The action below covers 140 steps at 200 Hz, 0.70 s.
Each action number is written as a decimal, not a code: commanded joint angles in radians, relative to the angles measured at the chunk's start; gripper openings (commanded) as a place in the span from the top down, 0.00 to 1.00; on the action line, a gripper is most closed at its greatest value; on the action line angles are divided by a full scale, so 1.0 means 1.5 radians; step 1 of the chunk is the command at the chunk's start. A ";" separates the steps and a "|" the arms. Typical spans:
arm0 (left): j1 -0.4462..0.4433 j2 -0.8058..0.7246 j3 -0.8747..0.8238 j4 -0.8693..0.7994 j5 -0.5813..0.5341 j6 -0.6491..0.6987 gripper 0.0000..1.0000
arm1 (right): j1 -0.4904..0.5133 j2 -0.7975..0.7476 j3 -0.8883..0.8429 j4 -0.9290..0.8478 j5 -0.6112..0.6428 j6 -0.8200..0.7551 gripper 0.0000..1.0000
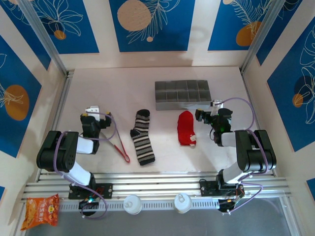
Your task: Roll the socks
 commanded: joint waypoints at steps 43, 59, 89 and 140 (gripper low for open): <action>-0.093 -0.187 0.016 -0.125 -0.216 0.057 0.00 | 0.050 -0.211 0.042 -0.161 0.150 -0.010 0.01; -0.114 -0.271 0.103 -0.240 -0.311 0.051 0.00 | 0.075 -0.276 0.110 -0.195 0.178 -0.046 0.01; -0.105 -0.310 0.477 -0.914 -0.345 -0.345 0.00 | 0.094 -0.285 0.421 -0.565 0.139 0.077 0.01; -0.115 -0.185 0.561 -1.104 0.222 -0.617 0.24 | 0.304 -0.254 0.429 -0.590 -0.072 -0.148 0.01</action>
